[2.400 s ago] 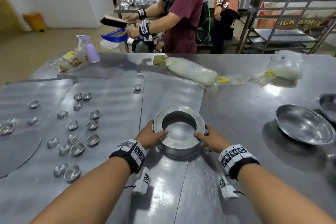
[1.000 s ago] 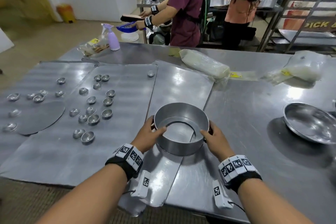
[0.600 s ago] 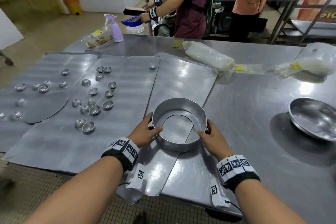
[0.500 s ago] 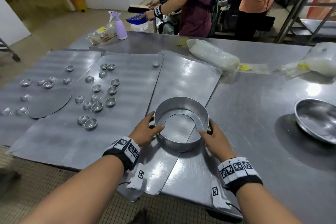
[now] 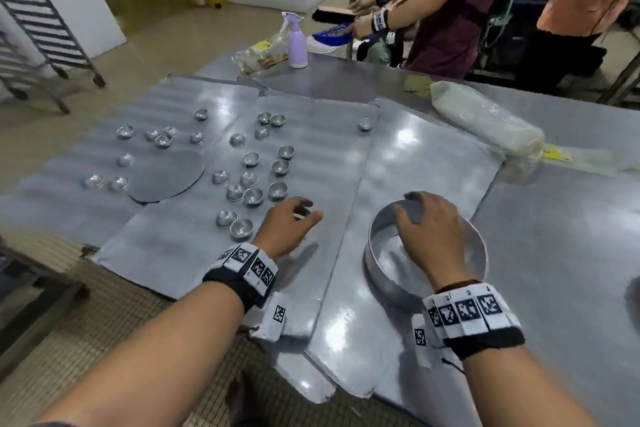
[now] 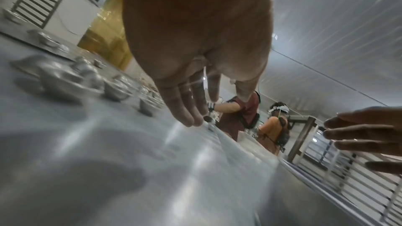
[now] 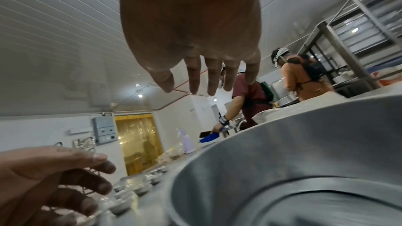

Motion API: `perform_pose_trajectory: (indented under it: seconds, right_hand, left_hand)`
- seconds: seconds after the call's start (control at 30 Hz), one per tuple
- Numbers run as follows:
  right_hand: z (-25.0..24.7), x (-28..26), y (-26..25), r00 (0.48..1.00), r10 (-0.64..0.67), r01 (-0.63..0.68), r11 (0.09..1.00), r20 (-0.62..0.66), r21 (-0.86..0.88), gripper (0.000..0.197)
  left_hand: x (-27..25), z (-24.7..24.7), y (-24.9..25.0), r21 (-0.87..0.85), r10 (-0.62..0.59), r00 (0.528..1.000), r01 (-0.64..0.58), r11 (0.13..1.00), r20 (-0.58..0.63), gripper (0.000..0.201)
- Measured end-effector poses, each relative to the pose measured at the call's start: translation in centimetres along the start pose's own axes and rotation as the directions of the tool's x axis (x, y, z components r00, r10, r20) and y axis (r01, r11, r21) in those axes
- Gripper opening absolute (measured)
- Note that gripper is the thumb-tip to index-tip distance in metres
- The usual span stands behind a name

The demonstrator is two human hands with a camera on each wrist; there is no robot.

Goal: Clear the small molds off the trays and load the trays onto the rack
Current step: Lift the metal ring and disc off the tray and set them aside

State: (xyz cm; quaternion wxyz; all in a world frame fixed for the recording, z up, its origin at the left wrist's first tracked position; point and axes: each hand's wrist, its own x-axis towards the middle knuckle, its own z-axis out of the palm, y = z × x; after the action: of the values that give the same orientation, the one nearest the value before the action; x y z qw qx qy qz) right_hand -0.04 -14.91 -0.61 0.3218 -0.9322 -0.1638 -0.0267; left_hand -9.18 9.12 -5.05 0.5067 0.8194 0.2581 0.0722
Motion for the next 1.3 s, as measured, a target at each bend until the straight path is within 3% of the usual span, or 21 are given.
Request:
perform_pose_trajectory:
  seconds: [0.1,0.33,0.43,0.57,0.87,1.03,1.17,1.3]
  right_hand:
    - [4.1,2.3,-6.1,0.997,-0.044,0.039,0.997,0.071,0.071,0.038]
    - [17.8,5.1,-20.1,0.958,-0.104,0.068,0.987,0.266,0.144,0.037]
    - [22.5,5.9,-24.6,0.938,-0.095,0.050,0.989,0.335,0.141,0.043]
    - [27.2,7.4,-28.6,0.914,-0.099,0.054,0.991,0.394,0.122,0.043]
    - [33.7,12.4,-32.5,0.869,-0.072,0.077,0.997,0.489,0.008,0.051]
    - [36.1,15.1,-32.2,0.817,-0.013,0.078,0.993,0.577,-0.089,0.060]
    - [37.4,16.3,-32.4,0.779,-0.017,0.106,0.989,0.627,-0.105,0.046]
    - [38.3,16.4,-32.4,0.785,-0.013,0.069,0.995,0.619,-0.067,0.049]
  left_hand:
    - [1.6,-5.7,-2.3,0.019,0.005,0.996,-0.003,1.000,-0.086,0.036]
    - [5.8,-20.6,-10.0,0.032,-0.106,0.963,0.118,0.992,-0.248,0.025]
    - [7.3,-26.0,-13.0,0.046,-0.172,0.939,0.194,0.980,-0.297,0.032]
    - [9.1,-31.0,-16.7,0.022,-0.280,0.920,0.297,0.955,-0.274,0.051]
    - [11.5,-33.5,-21.0,0.033,-0.477,0.838,0.502,0.864,-0.264,0.074]
    - [12.5,-33.5,-22.1,-0.108,-0.523,0.803,0.515,0.850,-0.286,0.057]
    - [13.0,-33.6,-22.2,-0.216,-0.540,0.795,0.496,0.841,-0.277,0.039]
    - [13.6,-33.0,-22.6,-0.305,-0.591,0.757,0.514,0.802,-0.278,0.048]
